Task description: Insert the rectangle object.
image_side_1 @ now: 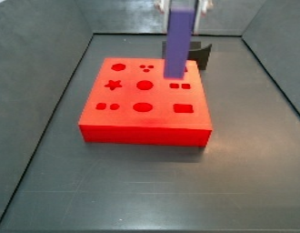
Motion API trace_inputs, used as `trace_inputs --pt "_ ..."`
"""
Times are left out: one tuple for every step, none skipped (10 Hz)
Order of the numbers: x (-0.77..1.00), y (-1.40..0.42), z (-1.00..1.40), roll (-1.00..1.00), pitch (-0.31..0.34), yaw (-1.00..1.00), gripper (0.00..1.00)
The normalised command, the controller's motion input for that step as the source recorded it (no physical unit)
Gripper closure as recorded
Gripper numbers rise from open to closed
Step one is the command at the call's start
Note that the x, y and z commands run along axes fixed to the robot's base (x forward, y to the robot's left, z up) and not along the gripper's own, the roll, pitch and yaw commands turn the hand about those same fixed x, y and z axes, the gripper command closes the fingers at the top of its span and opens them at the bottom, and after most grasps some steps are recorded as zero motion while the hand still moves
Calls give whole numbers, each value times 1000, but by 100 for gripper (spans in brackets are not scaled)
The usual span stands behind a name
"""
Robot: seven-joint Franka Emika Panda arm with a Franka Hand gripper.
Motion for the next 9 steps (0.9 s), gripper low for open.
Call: trace_inputs --pt "700 -311 -531 296 123 109 100" --pt "551 -237 -437 201 84 137 100" --pt "583 -120 -343 96 67 54 100" --pt "226 -94 -180 0 0 0 100" --pt "394 0 -377 0 0 -226 100" --pt "86 120 -226 -187 -191 -220 100" --pt "-166 240 9 -184 -207 -91 100" --pt "-443 234 80 -137 -219 -17 100" --pt "-454 137 100 -207 -229 0 100"
